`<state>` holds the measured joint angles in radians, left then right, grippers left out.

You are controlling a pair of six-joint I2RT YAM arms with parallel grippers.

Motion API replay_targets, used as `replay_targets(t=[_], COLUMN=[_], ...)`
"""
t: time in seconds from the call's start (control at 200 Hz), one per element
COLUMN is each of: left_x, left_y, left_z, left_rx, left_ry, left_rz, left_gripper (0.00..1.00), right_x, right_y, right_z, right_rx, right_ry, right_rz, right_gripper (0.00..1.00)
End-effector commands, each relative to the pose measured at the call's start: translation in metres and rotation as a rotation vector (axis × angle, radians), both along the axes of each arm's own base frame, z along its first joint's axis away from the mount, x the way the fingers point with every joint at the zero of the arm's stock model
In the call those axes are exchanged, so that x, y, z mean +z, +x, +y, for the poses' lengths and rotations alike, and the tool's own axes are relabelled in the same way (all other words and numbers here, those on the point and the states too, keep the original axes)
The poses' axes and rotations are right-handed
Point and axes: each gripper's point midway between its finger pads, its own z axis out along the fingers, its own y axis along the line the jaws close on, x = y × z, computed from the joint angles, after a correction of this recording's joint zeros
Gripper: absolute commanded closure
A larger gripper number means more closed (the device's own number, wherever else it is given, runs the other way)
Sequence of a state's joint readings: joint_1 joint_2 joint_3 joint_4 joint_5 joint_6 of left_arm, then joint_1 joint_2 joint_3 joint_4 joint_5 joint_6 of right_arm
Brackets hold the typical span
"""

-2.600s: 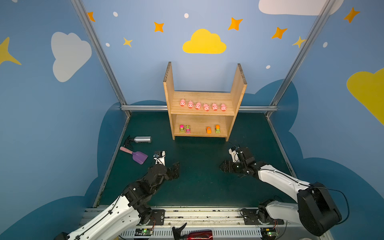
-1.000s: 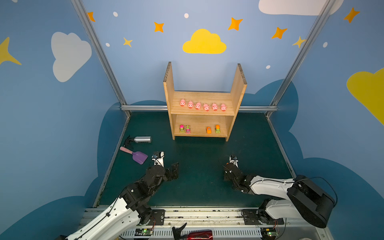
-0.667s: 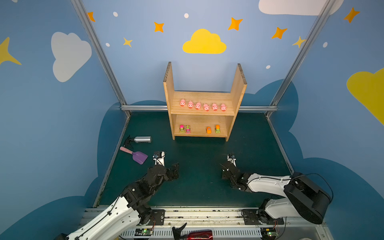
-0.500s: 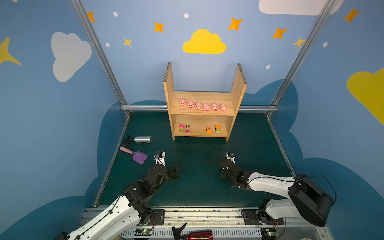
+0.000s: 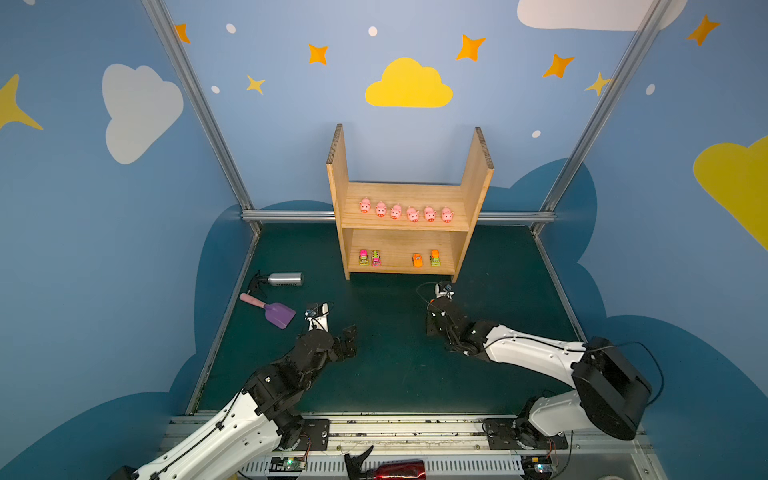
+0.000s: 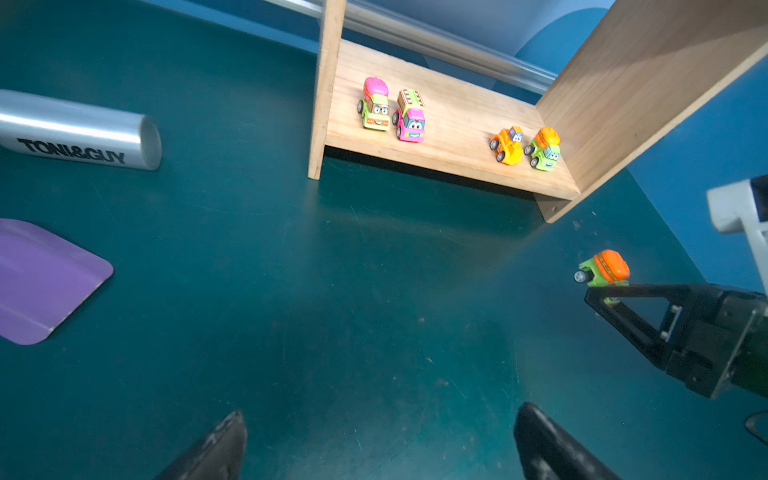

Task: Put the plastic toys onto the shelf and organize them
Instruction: 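Carry the orange-topped truck with the right gripper into the lower shelf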

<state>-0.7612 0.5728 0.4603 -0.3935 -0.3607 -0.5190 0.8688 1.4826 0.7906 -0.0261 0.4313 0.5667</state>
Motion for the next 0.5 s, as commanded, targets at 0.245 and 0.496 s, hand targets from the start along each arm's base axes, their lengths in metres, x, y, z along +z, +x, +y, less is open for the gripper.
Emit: replay_targets(t=[0.245, 0.496], left_x=[-0.007, -0.006], left_y=[0.003, 0.004], left_z=[0.015, 0.024], left_rx=[0.056, 0.092], left_ry=[0.045, 0.054], left_rz=[-0.022, -0.047], left_gripper=[0.00, 0.00], right_x=[0.027, 0.030], right_y=[0.049, 0.100], right_z=[0.048, 0.078], right_rx=[0.076, 0.086], right_ry=[-0.047, -0.066], right_rz=[-0.048, -0.076], right_gripper=[0.73, 0.73])
